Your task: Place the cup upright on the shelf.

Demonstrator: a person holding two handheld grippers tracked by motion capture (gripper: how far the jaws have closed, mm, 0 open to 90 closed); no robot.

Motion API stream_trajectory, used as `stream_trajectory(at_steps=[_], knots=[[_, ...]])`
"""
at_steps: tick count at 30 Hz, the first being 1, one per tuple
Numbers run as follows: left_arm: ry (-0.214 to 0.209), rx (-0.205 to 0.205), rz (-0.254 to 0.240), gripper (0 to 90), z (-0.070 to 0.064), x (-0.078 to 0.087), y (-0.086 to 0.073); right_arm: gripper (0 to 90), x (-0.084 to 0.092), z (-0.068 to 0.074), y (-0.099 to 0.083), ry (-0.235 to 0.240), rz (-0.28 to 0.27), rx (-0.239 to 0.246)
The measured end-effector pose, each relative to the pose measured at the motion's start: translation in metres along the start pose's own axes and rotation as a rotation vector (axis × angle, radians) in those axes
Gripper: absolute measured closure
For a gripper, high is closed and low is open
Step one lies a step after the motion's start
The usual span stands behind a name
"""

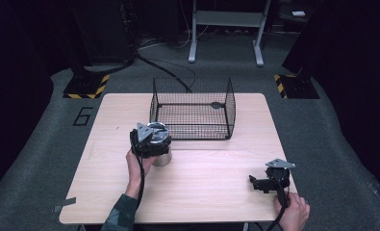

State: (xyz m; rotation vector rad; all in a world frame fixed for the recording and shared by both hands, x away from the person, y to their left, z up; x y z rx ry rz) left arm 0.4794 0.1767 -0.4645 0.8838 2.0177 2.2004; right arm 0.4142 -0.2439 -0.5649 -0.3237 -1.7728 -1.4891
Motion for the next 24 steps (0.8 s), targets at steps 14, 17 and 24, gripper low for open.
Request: stream_trajectory(at_steps=[14,17,24], knots=[[-0.037,-0.011,0.004,4.1,0.0022,-0.0014,0.0013,0.0,0.0004,0.0004,-0.0002,-0.002,-0.004,-0.017],[-0.064,-0.030,0.015,4.1,0.0013,-0.0002,0.0024,0.0,0.0009,0.0012,-0.0007,-0.013,-0.001,-0.030],[-0.087,-0.044,0.003,4.1,-0.0024,0.0033,0.0067,0.0,0.0008,0.0018,-0.0006,-0.019,-0.002,-0.038]])
Point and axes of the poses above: each handheld gripper's, and its own axes: x roughly backward along the jaws, y roughly out of its top, z roughly to its left, the point moved 5 cm from there along -x, roughly forward along the jaws
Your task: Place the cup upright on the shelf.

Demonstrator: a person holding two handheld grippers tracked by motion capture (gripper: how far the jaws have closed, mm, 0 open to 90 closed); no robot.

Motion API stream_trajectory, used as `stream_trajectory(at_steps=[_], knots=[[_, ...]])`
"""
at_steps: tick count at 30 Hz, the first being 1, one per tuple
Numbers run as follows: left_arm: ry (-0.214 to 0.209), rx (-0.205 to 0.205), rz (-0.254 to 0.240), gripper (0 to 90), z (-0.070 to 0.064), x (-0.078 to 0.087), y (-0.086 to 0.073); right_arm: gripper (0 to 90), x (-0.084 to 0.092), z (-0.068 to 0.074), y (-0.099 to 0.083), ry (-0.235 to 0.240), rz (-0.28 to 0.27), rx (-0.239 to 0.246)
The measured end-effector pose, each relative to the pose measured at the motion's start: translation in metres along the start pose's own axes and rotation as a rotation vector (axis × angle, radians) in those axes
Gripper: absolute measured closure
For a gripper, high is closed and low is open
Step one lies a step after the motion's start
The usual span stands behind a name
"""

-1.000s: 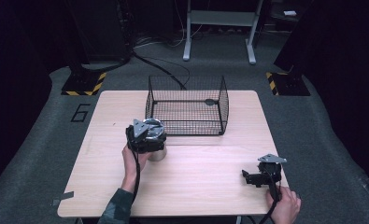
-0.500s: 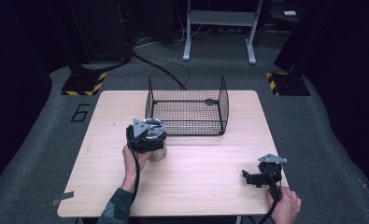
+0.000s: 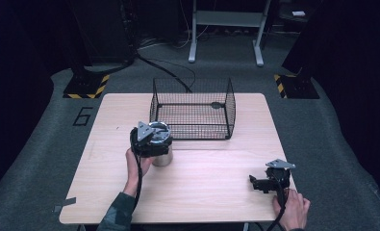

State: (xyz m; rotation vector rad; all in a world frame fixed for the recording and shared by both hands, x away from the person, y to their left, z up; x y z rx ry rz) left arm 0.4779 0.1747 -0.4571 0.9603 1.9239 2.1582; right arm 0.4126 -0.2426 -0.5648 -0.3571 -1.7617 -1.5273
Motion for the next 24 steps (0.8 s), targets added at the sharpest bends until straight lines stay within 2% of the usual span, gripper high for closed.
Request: stream_trajectory(at_steps=[11,15,19,24], knots=[[-0.042,-0.015,-0.003,4.1,0.000,0.018,0.016,0.0,0.000,0.000,0.000,0.001,0.003,0.004],[-0.062,-0.001,-0.013,4.1,-0.002,0.021,0.022,0.0,-0.001,0.000,0.001,0.005,-0.002,0.013],[-0.075,-0.017,-0.011,4.1,-0.006,0.024,0.033,0.0,-0.001,0.000,0.001,0.006,-0.003,0.016],[-0.096,-0.016,-0.017,4.1,-0.011,0.023,0.041,0.0,-0.001,-0.001,0.001,0.007,-0.004,0.017]])
Point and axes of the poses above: each handheld gripper's, and its own axes: x roughly backward along the jaws, y roughly out of its top, z roughly to its left, the point moved 5 cm from there along -x, roughly forward along the jaws
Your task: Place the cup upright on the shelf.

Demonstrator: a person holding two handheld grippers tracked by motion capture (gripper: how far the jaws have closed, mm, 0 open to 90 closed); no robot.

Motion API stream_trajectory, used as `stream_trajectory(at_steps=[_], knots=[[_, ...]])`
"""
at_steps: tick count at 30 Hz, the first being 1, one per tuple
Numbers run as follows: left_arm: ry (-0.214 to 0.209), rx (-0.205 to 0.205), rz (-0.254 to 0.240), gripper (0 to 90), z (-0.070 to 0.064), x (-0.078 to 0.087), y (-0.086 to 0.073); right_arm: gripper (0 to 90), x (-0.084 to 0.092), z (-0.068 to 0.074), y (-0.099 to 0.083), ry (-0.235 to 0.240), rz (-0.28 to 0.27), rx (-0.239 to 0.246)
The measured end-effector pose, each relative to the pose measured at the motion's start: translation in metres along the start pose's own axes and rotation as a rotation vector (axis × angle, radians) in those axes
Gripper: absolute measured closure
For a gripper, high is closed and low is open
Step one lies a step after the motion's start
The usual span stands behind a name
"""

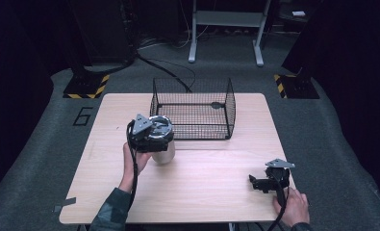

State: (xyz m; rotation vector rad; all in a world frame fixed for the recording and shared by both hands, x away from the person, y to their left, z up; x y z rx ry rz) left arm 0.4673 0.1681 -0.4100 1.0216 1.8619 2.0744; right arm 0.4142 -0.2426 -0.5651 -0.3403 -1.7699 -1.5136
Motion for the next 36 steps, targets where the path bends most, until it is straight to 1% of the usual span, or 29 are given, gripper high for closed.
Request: stream_trajectory(at_steps=[3,4,5,8,15,17,18,24,29,34,36], knots=[[-0.010,-0.012,0.012,4.1,-0.003,0.000,0.005,0.0,0.000,0.000,0.000,0.000,0.000,0.000],[-0.009,-0.009,0.005,4.1,-0.004,-0.001,0.006,0.0,0.000,0.000,0.000,0.000,0.006,0.001],[-0.010,-0.015,0.012,4.1,-0.005,-0.001,0.008,0.0,0.000,0.000,0.000,0.000,0.000,0.000],[-0.025,-0.012,0.015,4.1,-0.006,-0.003,0.014,0.0,0.000,0.000,0.000,0.001,0.004,0.000],[-0.035,-0.020,0.006,4.0,-0.010,-0.002,0.025,0.0,0.000,0.000,0.000,0.001,0.004,0.001],[-0.039,-0.021,0.003,4.1,-0.010,-0.003,0.027,0.0,0.000,0.000,0.000,0.001,0.001,0.001],[-0.043,-0.024,0.011,4.1,-0.009,-0.002,0.028,0.0,0.000,0.000,0.000,0.000,0.007,0.001],[-0.050,-0.023,-0.005,4.1,-0.010,-0.002,0.036,0.0,0.000,0.000,0.000,0.001,0.006,0.001],[-0.054,-0.032,-0.002,4.1,-0.007,0.001,0.044,0.0,0.000,0.000,0.000,0.001,0.005,0.001],[-0.049,-0.028,-0.011,4.1,-0.005,0.003,0.051,0.0,0.000,0.000,0.000,0.000,0.000,-0.001],[-0.049,-0.035,-0.013,4.1,-0.004,0.003,0.055,0.0,0.000,0.000,0.000,0.000,0.000,0.000]])
Point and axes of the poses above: each handheld gripper's, and its own axes: x roughly backward along the jaws, y roughly out of its top, z roughly to its left, the point moved 5 cm from there along -x, roughly forward along the jaws
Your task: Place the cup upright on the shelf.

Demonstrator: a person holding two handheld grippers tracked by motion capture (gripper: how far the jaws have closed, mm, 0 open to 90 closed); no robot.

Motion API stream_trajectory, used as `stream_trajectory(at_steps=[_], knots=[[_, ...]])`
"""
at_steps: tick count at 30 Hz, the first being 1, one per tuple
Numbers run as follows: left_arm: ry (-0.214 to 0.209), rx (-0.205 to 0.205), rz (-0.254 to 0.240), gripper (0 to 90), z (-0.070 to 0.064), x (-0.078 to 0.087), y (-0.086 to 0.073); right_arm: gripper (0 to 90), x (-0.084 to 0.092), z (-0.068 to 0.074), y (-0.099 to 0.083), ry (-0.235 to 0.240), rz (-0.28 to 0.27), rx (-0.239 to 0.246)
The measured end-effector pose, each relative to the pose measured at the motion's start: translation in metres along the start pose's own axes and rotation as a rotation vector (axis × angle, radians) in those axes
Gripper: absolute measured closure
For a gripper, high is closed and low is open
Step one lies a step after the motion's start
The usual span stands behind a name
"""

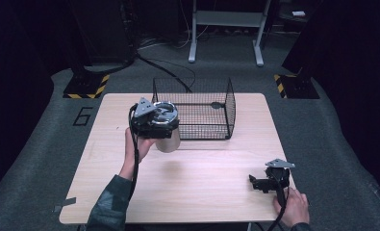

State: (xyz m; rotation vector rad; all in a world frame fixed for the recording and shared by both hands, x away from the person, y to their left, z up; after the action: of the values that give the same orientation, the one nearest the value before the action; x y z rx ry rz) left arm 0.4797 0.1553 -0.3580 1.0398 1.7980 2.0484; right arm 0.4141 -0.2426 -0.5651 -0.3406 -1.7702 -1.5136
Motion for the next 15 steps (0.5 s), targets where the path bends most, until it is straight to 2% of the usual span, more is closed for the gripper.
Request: stream_trajectory(at_steps=[7,15], knots=[[-0.003,0.001,-0.002,4.0,0.002,-0.002,0.013,0.0,0.000,0.000,0.000,0.000,0.000,0.001],[-0.002,-0.017,-0.001,4.0,0.003,-0.009,0.031,0.0,0.000,0.000,0.000,0.000,0.000,0.000]])
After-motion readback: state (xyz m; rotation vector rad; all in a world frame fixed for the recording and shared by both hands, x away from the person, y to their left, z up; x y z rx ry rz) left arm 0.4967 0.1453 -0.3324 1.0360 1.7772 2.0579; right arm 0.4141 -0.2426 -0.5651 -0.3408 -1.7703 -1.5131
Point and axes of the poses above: each handheld gripper's, and its own axes: x roughly backward along the jaws, y roughly out of its top, z roughly to its left, the point moved 5 cm from there along -x, roughly forward along the jaws
